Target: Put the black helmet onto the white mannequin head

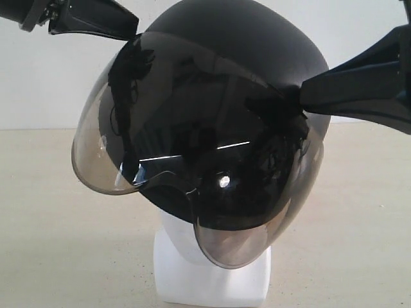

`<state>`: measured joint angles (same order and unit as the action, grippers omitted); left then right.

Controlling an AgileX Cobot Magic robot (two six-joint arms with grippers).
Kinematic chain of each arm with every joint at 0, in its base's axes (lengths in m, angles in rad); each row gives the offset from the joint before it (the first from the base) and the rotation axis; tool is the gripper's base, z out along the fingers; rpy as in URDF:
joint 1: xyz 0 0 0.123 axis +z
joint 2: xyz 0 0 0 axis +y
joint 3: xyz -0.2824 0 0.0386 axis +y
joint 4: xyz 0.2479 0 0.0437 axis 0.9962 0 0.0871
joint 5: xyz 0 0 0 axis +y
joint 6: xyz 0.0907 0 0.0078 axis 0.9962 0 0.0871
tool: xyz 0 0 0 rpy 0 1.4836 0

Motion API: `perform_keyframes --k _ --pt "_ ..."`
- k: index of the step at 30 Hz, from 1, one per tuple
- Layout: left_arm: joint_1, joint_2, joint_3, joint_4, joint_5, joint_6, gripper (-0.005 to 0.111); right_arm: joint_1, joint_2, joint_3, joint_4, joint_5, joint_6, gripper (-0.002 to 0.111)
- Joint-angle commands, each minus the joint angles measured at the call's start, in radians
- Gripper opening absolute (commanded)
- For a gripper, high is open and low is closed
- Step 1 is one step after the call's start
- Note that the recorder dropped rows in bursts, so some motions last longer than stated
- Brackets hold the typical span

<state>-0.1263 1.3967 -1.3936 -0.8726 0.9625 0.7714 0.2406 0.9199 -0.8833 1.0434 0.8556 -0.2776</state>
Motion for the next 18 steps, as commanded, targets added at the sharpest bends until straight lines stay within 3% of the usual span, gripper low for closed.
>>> perform_keyframes --k 1,18 --pt "0.001 0.019 -0.002 0.006 0.025 0.006 0.004 0.004 0.000 -0.001 -0.011 -0.013 -0.001 0.000" --pt "0.001 0.026 -0.002 -0.049 0.037 0.033 0.004 0.004 0.000 -0.001 -0.011 -0.011 0.001 0.000"
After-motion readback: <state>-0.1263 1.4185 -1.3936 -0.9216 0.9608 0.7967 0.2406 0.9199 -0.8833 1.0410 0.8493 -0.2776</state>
